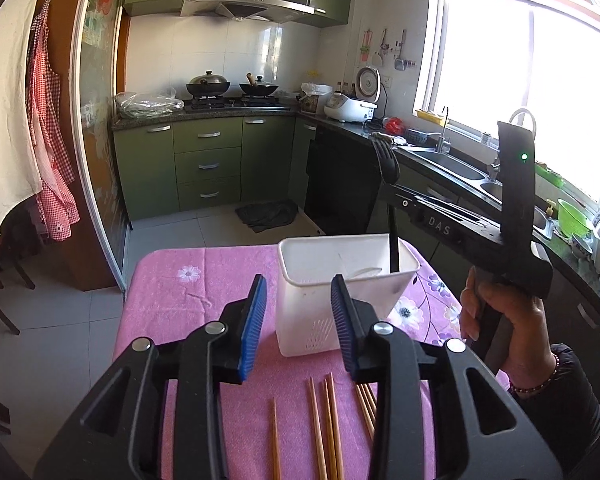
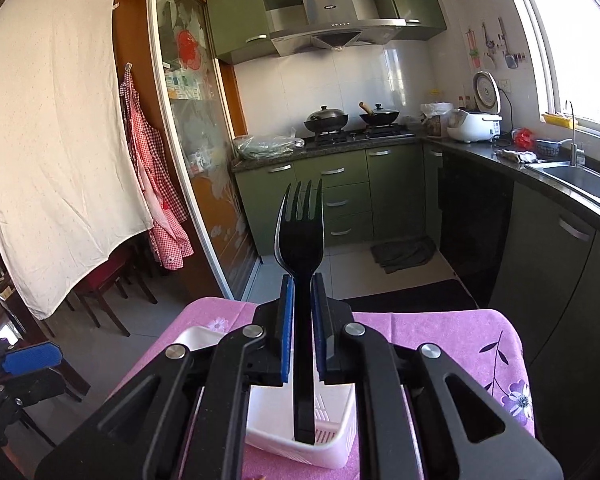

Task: Organize utensils
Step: 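Lower the spoon into the white holder with the left gripper while the right gripper drops the fork in, then grasp a single wooden chopstick with the left gripper and lift it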

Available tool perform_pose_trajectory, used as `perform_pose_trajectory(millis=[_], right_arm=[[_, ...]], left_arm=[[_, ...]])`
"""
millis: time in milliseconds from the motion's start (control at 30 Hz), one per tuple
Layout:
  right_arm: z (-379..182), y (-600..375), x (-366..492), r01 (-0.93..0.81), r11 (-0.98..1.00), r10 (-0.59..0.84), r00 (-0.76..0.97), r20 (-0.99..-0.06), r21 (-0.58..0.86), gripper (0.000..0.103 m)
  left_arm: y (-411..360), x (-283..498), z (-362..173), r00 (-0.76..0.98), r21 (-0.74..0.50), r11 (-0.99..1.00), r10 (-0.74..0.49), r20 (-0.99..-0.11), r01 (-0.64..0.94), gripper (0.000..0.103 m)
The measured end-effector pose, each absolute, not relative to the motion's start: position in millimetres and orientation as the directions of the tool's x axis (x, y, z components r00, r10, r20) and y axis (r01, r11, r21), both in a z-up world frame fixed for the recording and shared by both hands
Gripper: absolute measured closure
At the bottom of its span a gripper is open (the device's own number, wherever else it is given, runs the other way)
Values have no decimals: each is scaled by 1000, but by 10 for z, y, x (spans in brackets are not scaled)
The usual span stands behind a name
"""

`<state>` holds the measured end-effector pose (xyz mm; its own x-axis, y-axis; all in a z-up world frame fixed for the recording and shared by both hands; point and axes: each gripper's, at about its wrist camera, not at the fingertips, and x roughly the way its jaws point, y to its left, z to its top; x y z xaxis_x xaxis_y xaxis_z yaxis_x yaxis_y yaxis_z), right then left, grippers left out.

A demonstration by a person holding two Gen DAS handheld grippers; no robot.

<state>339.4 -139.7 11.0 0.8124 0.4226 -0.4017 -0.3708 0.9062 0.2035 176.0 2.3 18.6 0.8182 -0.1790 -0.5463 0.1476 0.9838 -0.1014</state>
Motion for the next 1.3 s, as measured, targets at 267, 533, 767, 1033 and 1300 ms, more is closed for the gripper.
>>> perform_pose_trajectory(millis=[267, 533, 767, 1033, 1300], right_arm=[[-4, -1499, 3043, -367, 920, 389, 824, -411, 135, 61], [77, -1838, 2350, -337, 932, 362, 832, -420, 136, 61], [-447, -2090, 1922, -366, 917, 379, 676, -632, 159, 61], [-982, -2227, 1788, -360, 919, 345, 528, -776, 163, 61], [-1067, -2123, 1808, -381, 910, 349, 482, -804, 166, 61]], left_arm=[[-5, 1606, 89, 774, -59, 986, -158, -613, 155, 71], [20, 1519, -223, 636, -56, 986, -144, -758, 156, 71], [30, 1575, -785, 466, -17, 989, -85, -881, 149, 71], [10, 1757, -1225, 309, -35, 989, -79, -948, 143, 80], [13, 1899, -1410, 240, -33, 992, -63, -969, 125, 81]])
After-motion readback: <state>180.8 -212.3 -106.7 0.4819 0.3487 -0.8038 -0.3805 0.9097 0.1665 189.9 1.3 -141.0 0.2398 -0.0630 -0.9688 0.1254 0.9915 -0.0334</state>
